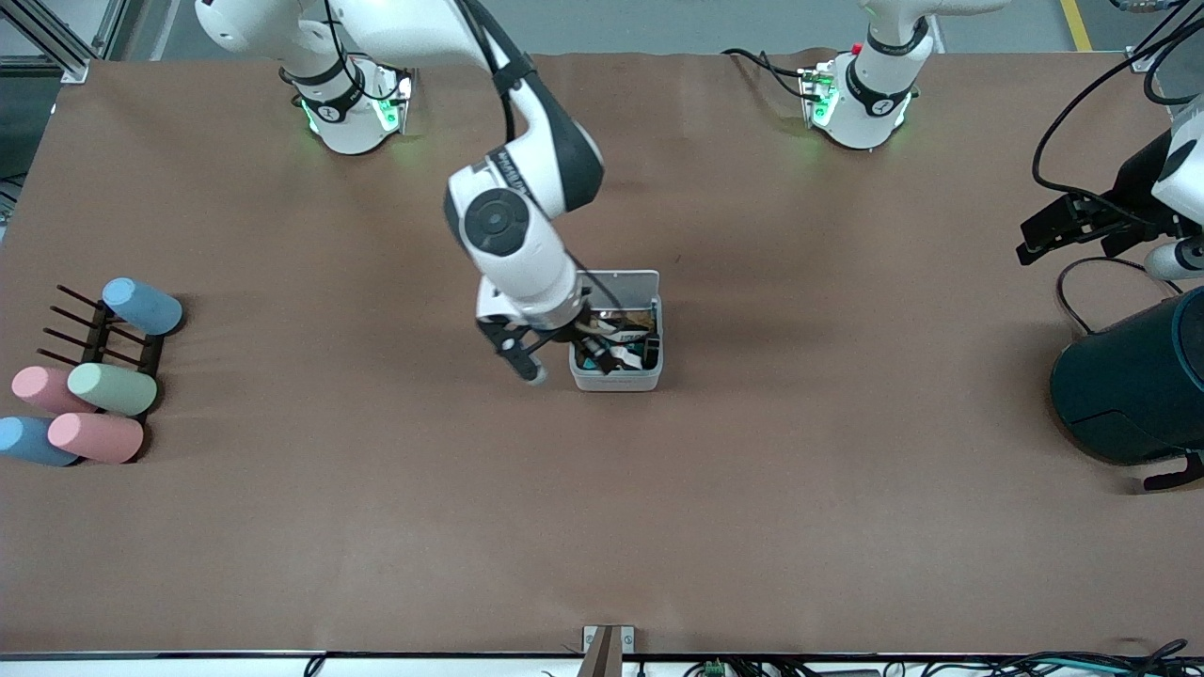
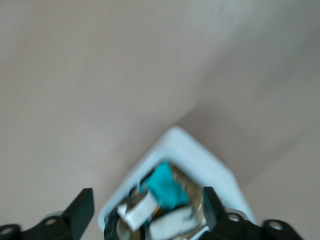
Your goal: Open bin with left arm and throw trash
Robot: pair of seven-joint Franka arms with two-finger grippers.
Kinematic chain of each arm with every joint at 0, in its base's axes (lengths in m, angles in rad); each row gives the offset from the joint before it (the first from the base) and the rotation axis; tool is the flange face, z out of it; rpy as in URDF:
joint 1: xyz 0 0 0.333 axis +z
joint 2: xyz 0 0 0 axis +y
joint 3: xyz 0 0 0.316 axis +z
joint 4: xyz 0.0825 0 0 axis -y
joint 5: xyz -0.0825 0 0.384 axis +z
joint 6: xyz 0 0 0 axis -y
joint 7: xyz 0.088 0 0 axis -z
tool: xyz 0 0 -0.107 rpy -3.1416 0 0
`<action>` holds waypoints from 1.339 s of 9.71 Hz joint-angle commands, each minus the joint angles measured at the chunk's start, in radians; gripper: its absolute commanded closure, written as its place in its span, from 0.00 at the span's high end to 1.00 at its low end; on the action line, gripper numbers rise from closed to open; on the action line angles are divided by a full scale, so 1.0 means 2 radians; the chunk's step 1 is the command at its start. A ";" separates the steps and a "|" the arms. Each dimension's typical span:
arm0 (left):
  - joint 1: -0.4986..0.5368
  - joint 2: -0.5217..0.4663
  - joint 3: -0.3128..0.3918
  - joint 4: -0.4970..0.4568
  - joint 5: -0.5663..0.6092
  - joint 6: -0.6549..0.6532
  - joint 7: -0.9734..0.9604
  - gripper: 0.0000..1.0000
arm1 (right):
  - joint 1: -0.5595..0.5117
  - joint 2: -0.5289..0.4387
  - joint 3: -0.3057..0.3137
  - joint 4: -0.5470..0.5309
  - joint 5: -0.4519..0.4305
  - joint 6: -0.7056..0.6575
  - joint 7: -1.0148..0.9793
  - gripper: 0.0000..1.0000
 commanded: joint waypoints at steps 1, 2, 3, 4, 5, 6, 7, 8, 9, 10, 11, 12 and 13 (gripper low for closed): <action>-0.004 -0.007 0.002 -0.007 0.005 0.009 0.004 1.00 | -0.007 -0.055 -0.080 -0.009 -0.008 -0.104 -0.115 1.00; -0.005 -0.007 0.001 -0.007 0.005 0.009 0.003 1.00 | -0.012 -0.076 -0.131 -0.009 -0.008 -0.163 -0.191 1.00; -0.007 -0.007 0.001 -0.007 0.005 0.009 0.002 1.00 | -0.012 -0.095 -0.179 -0.010 -0.009 -0.213 -0.254 1.00; -0.007 -0.007 0.001 -0.007 0.005 0.009 0.002 1.00 | -0.011 -0.105 -0.240 -0.009 -0.009 -0.251 -0.342 1.00; -0.007 -0.007 0.001 -0.006 0.005 0.009 0.002 1.00 | -0.011 -0.114 -0.297 -0.006 -0.008 -0.283 -0.432 1.00; -0.007 -0.006 0.001 -0.004 0.005 0.009 0.002 1.00 | -0.010 -0.122 -0.335 -0.005 -0.008 -0.298 -0.498 1.00; -0.007 -0.006 0.001 -0.004 0.005 0.009 0.002 1.00 | -0.010 -0.134 -0.363 -0.003 -0.010 -0.306 -0.578 1.00; -0.006 -0.006 0.001 -0.004 0.005 0.009 0.002 1.00 | -0.008 -0.136 -0.389 0.013 -0.027 -0.329 -0.648 1.00; -0.004 -0.005 0.001 -0.004 0.005 0.009 0.002 1.00 | -0.010 -0.135 -0.400 0.048 -0.058 -0.373 -0.695 1.00; -0.004 -0.004 0.001 -0.004 0.004 0.009 0.003 1.00 | -0.012 -0.137 -0.411 0.069 -0.089 -0.403 -0.752 1.00; -0.004 -0.004 0.001 -0.003 0.004 0.009 0.003 1.00 | -0.011 -0.141 -0.429 0.070 -0.094 -0.425 -0.812 1.00; -0.003 -0.004 0.001 -0.004 0.005 0.009 0.003 1.00 | -0.007 -0.141 -0.442 0.071 -0.094 -0.433 -0.846 1.00; -0.002 -0.004 0.001 -0.003 0.005 0.009 0.003 1.00 | -0.008 -0.142 -0.448 0.083 -0.091 -0.453 -0.844 1.00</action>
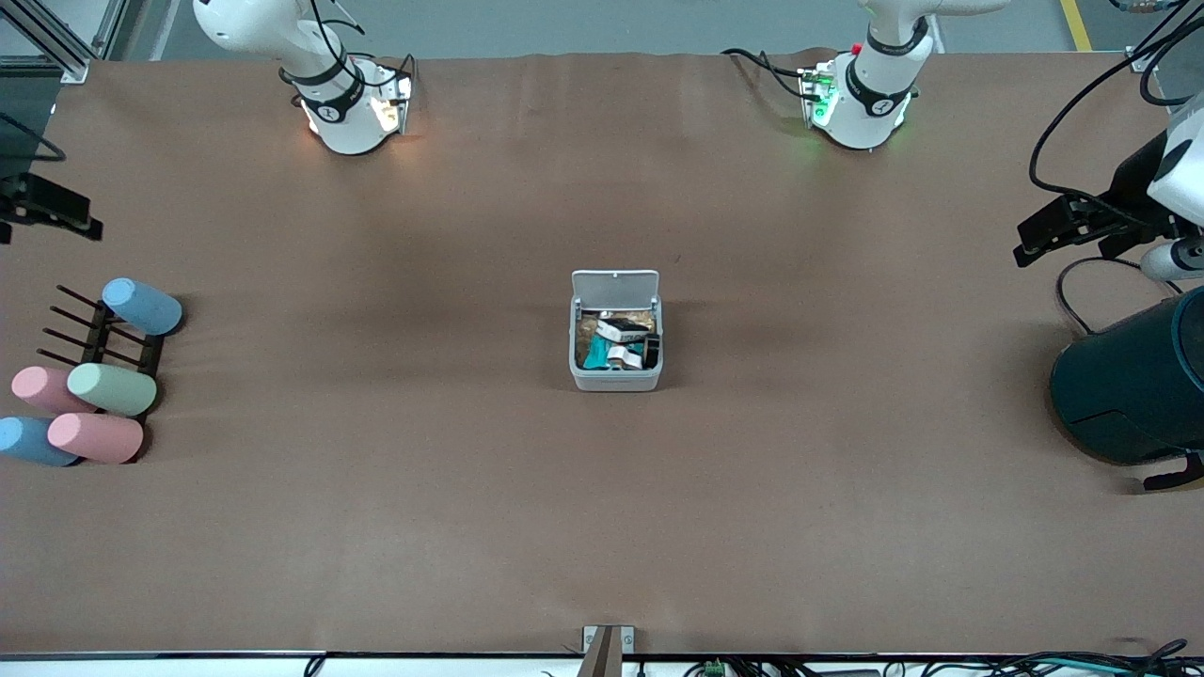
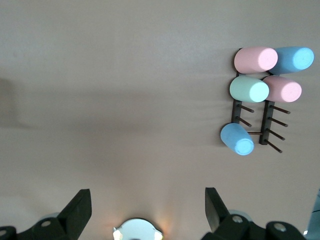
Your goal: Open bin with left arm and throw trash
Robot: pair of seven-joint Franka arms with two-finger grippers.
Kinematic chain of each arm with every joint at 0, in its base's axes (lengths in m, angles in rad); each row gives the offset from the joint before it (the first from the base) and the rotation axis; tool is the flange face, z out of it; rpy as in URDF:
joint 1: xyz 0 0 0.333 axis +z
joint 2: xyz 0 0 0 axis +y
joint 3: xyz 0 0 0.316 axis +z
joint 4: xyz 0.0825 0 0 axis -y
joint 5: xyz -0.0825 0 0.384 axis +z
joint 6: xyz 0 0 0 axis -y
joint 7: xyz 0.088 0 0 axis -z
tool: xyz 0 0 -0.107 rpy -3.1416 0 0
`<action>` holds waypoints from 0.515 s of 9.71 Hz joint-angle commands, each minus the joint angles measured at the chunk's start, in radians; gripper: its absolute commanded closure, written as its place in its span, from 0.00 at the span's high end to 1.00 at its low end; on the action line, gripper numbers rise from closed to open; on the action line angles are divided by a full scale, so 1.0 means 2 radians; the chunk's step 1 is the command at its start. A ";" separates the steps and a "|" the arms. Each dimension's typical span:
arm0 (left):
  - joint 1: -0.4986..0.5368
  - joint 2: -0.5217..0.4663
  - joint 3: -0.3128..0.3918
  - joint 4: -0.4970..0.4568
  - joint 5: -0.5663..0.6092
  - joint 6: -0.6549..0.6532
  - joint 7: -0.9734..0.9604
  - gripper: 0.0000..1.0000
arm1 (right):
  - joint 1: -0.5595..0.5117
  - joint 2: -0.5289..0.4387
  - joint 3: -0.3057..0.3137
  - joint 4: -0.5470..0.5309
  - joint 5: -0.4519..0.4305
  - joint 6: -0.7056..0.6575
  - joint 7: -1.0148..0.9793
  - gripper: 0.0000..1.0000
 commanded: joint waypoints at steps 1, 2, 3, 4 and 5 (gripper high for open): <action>0.002 -0.004 0.001 -0.003 0.005 0.005 0.003 1.00 | 0.004 -0.007 -0.008 0.018 -0.008 -0.018 -0.013 1.00; 0.002 -0.003 0.001 -0.003 0.005 0.005 0.003 1.00 | -0.032 -0.006 0.005 0.024 0.000 -0.021 -0.014 1.00; 0.002 -0.003 0.001 -0.003 0.005 0.005 0.003 1.00 | -0.087 -0.006 0.081 0.050 0.000 -0.033 -0.007 1.00; 0.002 -0.003 0.001 -0.003 0.005 0.005 0.003 1.00 | -0.136 -0.007 0.141 0.070 -0.002 -0.038 0.009 1.00; 0.002 -0.003 0.001 -0.003 0.005 0.005 0.004 1.00 | -0.147 -0.007 0.158 0.075 -0.001 -0.038 0.031 1.00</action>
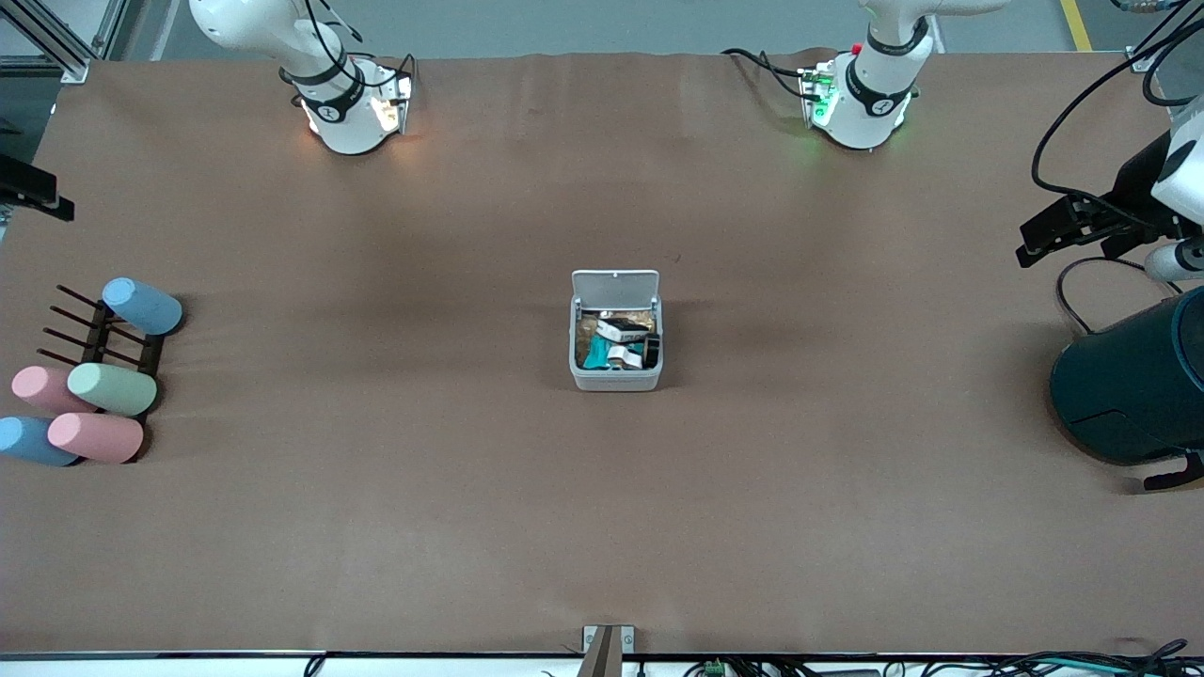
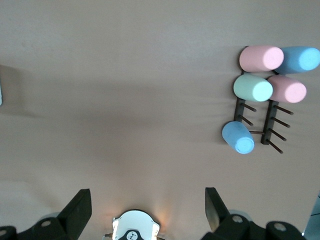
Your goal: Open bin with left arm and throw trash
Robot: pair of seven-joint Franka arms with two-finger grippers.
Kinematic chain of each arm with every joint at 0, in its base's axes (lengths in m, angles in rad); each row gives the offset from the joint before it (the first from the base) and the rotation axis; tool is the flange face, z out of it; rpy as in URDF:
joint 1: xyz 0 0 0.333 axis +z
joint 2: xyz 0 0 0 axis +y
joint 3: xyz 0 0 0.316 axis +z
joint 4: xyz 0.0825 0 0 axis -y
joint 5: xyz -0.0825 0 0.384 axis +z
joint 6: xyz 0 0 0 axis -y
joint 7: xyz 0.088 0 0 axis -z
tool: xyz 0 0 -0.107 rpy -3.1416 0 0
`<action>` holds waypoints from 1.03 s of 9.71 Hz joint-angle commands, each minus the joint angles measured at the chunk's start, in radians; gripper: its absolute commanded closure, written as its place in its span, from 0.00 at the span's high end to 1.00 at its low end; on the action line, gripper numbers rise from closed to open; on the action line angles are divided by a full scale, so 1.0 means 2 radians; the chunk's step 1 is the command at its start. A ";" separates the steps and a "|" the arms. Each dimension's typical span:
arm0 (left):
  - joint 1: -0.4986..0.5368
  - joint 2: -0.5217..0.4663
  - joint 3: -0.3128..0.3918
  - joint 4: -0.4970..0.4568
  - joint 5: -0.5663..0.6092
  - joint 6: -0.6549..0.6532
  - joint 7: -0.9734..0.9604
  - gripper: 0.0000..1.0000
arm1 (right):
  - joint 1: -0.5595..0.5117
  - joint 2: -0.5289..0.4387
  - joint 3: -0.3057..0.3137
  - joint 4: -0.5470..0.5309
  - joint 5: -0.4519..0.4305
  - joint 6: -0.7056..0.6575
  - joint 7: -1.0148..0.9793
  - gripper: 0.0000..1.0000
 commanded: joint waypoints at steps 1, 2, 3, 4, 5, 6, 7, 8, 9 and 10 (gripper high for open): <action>0.001 -0.004 0.000 -0.003 0.005 0.005 0.003 1.00 | -0.049 -0.002 0.067 0.032 -0.001 -0.009 0.049 1.00; 0.001 -0.004 0.000 -0.003 0.005 0.005 0.003 1.00 | -0.098 -0.002 0.131 0.045 -0.004 -0.008 0.068 1.00; 0.001 -0.004 0.000 -0.003 0.005 0.005 0.003 1.00 | -0.145 -0.003 0.194 0.062 -0.009 -0.009 0.081 1.00; 0.001 -0.004 0.001 -0.003 0.005 0.005 0.003 1.00 | -0.163 -0.003 0.219 0.063 -0.019 -0.008 0.091 1.00; 0.001 -0.004 0.000 -0.003 0.005 0.005 0.003 1.00 | -0.169 -0.003 0.223 0.064 -0.019 -0.007 0.091 1.00; 0.001 -0.004 0.000 -0.003 0.005 0.005 0.003 1.00 | -0.177 -0.003 0.235 0.064 -0.019 -0.007 0.091 1.00; 0.001 -0.004 0.001 -0.003 0.006 0.005 0.003 1.00 | -0.202 -0.004 0.267 0.068 -0.021 -0.008 0.091 1.00; 0.001 -0.004 0.001 -0.003 0.006 0.005 0.003 1.00 | -0.201 -0.005 0.273 0.068 -0.036 -0.008 0.091 1.00; 0.001 -0.004 0.001 -0.003 0.006 0.005 0.003 1.00 | -0.204 -0.005 0.277 0.068 -0.039 -0.008 0.091 1.00; 0.001 -0.004 0.001 -0.003 0.006 0.005 0.003 1.00 | -0.217 -0.005 0.289 0.070 -0.039 -0.008 0.091 1.00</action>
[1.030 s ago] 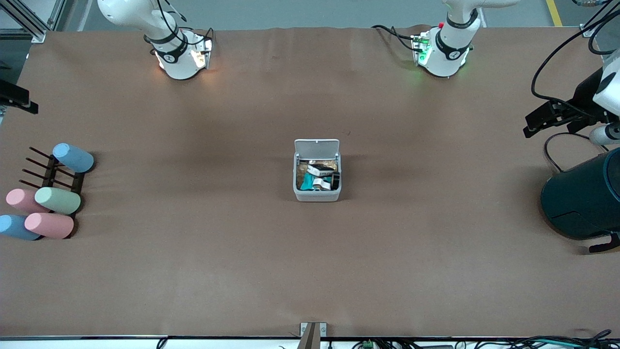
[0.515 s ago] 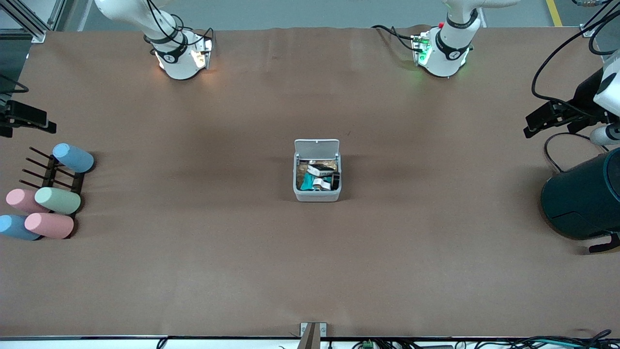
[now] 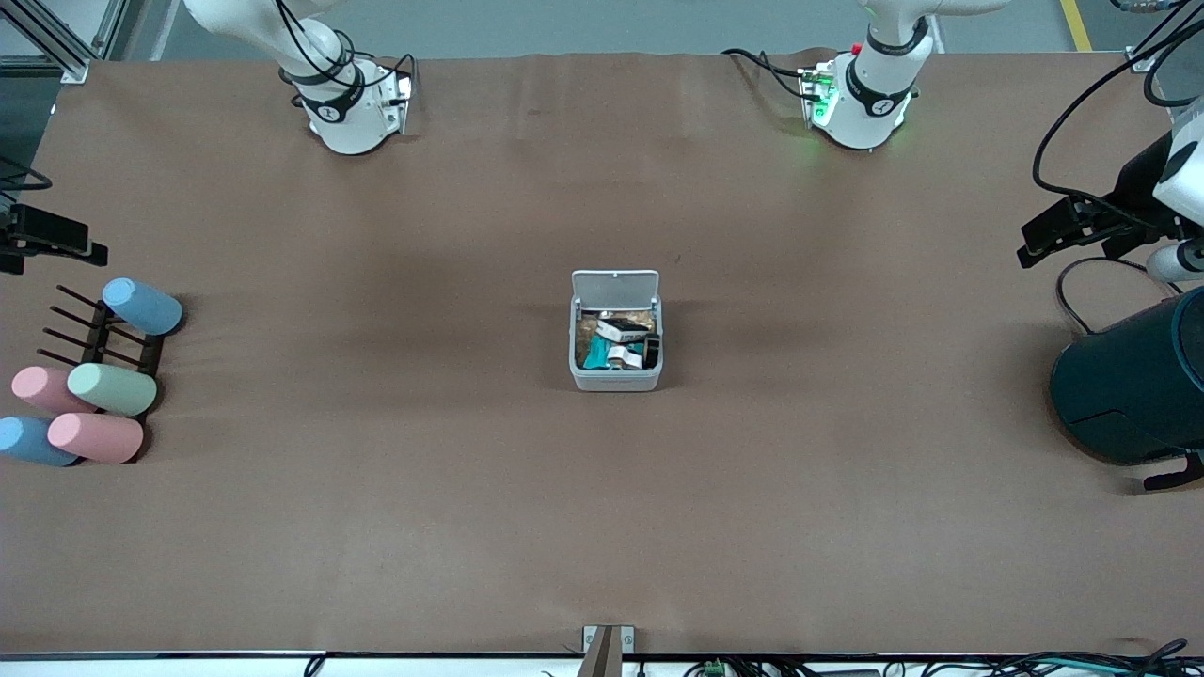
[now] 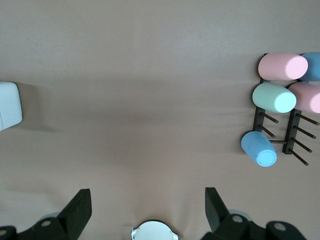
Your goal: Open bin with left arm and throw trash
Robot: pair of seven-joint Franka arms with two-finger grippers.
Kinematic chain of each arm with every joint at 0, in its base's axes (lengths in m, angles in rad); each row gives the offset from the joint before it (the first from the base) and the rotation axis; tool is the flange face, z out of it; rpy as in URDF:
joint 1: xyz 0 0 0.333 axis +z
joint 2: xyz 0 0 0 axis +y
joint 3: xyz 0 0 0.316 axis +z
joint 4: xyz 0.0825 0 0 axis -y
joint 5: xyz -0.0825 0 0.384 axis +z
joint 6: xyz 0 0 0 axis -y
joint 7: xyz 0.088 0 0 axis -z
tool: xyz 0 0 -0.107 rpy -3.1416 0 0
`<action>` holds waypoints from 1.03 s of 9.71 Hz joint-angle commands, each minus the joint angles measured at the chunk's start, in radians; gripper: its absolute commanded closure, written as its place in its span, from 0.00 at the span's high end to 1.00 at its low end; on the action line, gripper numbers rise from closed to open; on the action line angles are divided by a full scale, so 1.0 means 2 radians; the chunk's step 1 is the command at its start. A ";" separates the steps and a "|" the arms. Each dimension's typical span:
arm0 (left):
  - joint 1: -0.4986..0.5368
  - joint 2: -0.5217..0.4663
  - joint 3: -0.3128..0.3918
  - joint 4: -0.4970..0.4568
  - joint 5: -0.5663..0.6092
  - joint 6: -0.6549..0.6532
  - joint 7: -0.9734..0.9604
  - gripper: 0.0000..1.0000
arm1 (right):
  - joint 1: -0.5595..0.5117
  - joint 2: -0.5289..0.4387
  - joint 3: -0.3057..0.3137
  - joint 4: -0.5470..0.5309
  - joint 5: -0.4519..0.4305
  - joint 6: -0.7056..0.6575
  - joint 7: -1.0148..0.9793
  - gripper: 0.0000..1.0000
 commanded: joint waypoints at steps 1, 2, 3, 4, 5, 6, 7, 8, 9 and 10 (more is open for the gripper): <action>0.000 -0.004 0.000 -0.003 0.006 0.004 0.003 1.00 | -0.054 -0.010 0.068 0.013 -0.015 -0.009 0.008 1.00; 0.000 -0.005 -0.001 -0.004 0.006 0.004 0.003 1.00 | -0.086 -0.022 0.124 0.012 -0.051 -0.009 0.014 1.00; 0.000 -0.005 -0.001 -0.004 0.006 0.004 0.004 1.00 | -0.104 -0.029 0.175 0.011 -0.083 -0.009 0.037 1.00; 0.000 -0.005 -0.001 -0.003 0.006 0.005 0.005 1.00 | -0.109 -0.029 0.186 0.011 -0.086 -0.010 0.049 1.00; 0.001 -0.005 -0.001 -0.003 0.006 0.005 0.005 1.00 | -0.114 -0.033 0.188 0.011 -0.083 -0.010 0.051 1.00; 0.001 -0.004 0.000 -0.003 0.006 0.007 0.005 1.00 | -0.123 -0.046 0.197 0.010 -0.081 -0.009 0.051 1.00; 0.001 -0.004 0.000 -0.002 0.005 0.007 0.005 1.00 | -0.129 -0.052 0.208 0.008 -0.085 -0.010 0.051 1.00; 0.002 -0.004 0.000 -0.003 0.005 0.008 0.004 1.00 | -0.127 -0.051 0.209 0.008 -0.088 -0.008 0.051 1.00; 0.001 -0.001 0.000 -0.002 0.006 0.008 0.005 1.00 | -0.127 -0.051 0.209 0.008 -0.088 -0.006 0.051 1.00; 0.000 0.000 0.000 -0.003 0.006 0.008 0.005 1.00 | -0.131 -0.051 0.209 0.008 -0.085 -0.009 0.051 1.00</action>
